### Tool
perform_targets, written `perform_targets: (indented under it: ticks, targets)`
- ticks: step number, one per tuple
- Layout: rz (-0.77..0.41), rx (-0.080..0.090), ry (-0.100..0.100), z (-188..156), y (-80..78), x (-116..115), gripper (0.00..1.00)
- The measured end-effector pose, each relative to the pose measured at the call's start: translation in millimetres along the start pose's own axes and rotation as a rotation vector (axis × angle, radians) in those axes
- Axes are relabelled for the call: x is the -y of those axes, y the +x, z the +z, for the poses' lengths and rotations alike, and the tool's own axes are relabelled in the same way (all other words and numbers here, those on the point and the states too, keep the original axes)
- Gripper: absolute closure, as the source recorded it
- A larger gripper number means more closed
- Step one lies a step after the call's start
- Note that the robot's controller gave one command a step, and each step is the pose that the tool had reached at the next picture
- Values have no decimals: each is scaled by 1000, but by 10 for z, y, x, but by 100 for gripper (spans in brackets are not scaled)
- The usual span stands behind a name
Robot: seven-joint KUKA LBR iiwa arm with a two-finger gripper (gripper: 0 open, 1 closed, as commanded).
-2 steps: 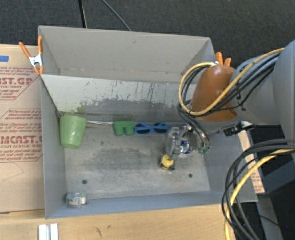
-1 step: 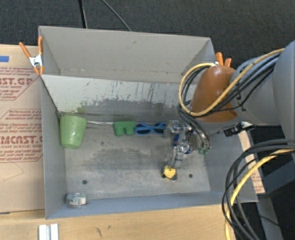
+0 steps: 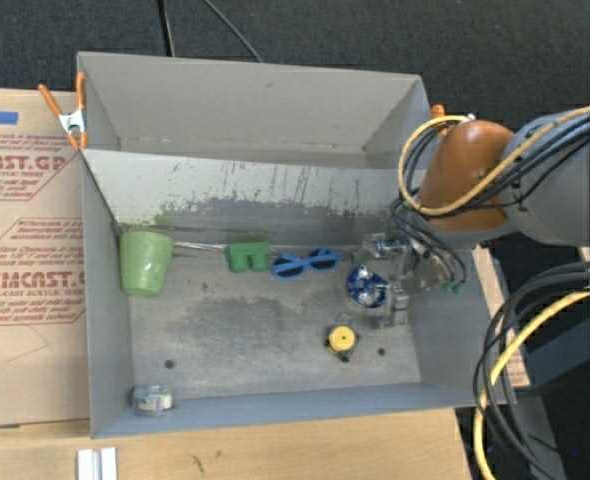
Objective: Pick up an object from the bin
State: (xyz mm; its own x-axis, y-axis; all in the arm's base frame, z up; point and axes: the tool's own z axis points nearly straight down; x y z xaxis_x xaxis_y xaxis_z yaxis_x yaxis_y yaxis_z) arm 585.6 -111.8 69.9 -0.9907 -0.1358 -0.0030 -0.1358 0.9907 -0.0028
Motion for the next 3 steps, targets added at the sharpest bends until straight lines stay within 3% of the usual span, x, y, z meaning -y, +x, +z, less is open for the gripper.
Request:
perform_targets:
  ticks: [1, 2, 3]
  targets:
    - [-1, 0, -2, 0, -3, -18, 100]
    - [28, 8, 1, -1190, 40, -108, 100]
    - [-250, 4, -1, -1760, -3, -248, 100]
